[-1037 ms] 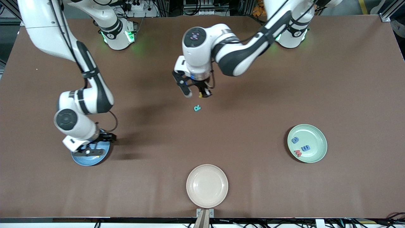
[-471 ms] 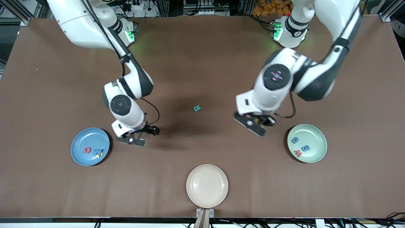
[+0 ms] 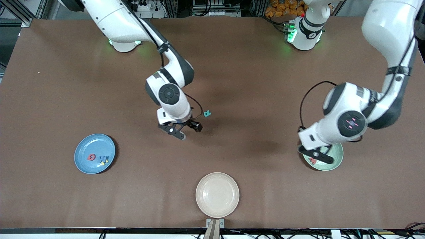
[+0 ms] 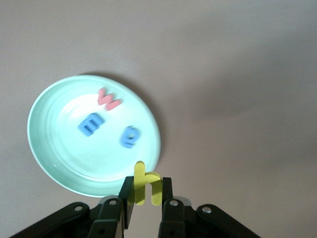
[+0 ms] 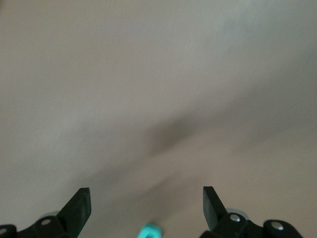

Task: Sort uppercase to blue plate, lowercase to green plate
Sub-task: 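Carry the h to the green plate while the right gripper reaches R, then release the h onto the green plate while the right gripper lowers to R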

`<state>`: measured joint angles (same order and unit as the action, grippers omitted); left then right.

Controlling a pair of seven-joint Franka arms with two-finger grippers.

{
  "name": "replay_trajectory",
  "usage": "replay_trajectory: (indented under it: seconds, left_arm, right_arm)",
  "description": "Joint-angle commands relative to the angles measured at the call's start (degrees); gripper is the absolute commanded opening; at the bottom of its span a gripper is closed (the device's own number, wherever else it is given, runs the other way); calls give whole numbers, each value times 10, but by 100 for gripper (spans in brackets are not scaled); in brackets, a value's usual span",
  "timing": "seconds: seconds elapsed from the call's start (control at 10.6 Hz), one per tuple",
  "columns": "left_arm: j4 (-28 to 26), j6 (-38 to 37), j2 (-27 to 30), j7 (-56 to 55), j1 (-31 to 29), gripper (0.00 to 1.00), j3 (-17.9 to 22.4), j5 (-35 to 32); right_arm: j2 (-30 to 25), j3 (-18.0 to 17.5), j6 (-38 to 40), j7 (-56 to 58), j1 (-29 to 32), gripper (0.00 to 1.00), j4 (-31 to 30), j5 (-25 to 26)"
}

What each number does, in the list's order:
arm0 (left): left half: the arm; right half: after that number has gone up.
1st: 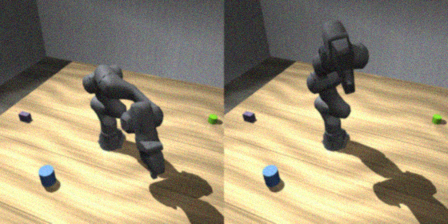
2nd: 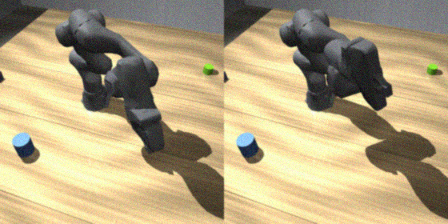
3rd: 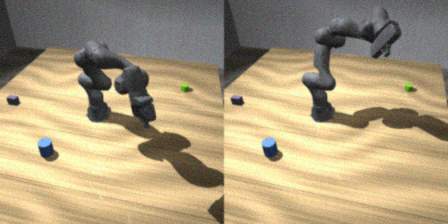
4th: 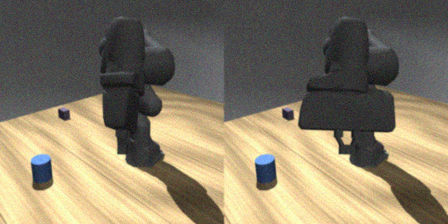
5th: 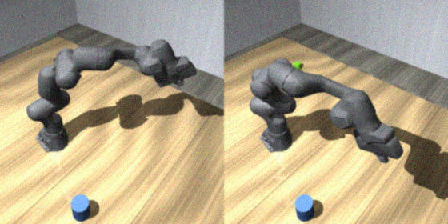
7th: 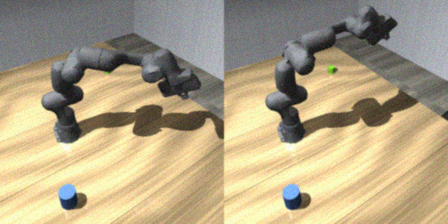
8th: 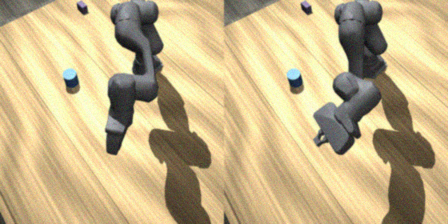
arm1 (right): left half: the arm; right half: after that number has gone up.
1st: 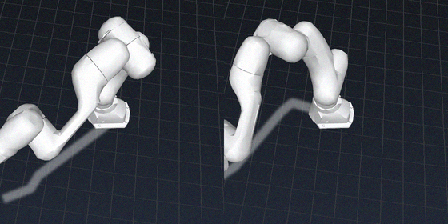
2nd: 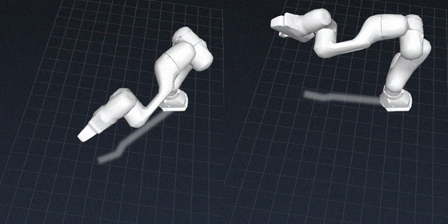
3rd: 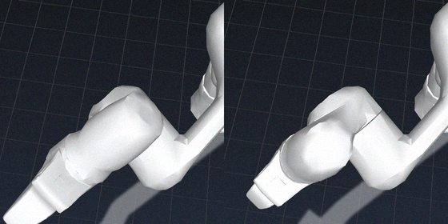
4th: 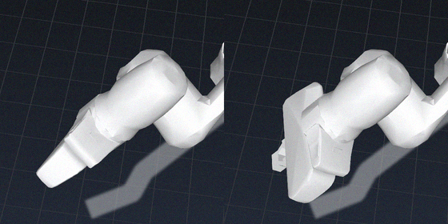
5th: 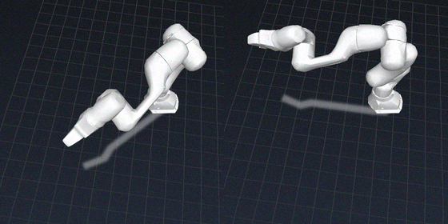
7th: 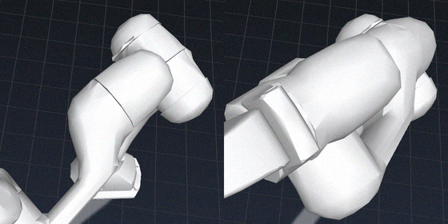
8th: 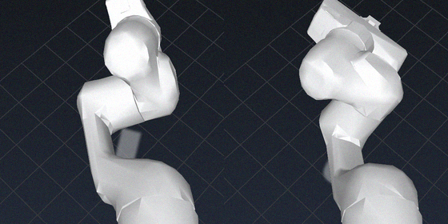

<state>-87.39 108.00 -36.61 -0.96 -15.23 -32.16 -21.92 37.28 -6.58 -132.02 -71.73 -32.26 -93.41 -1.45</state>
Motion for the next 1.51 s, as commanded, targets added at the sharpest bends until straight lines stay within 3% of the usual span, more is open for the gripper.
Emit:
replay_trajectory:
  seconds: [0.0,0.28,0.38,0.47,0.75,1.04,1.23,1.41]
  left_arm:
    - [3,24,-35,0,-16,0,-5,-16]
    - [4,40,-50,0,-16,0,18,-23]
    - [5,46,-50,1,-16,21,23,-35]
    - [6,47,-46,1,-11,99,23,-45]
    - [11,46,-3,3,-9,100,18,-45]
    - [19,44,76,4,-9,100,11,-38]
    - [21,38,119,-3,-19,100,-29,-25]
    - [21,35,153,-4,-20,100,-29,17]
  right_arm:
    - [42,5,4,-110,-17,100,43,-29]
    - [54,5,4,-254,-30,100,43,-32]
    - [55,5,4,-271,-30,100,43,-35]
    - [55,5,4,-285,-31,100,42,-37]
    - [58,2,-14,-293,-42,100,29,-35]
    - [53,-2,-48,-293,-46,100,0,-29]
    - [53,-1,-49,-293,-54,100,-9,-28]
    - [53,-1,-50,-293,-64,100,-15,-26]
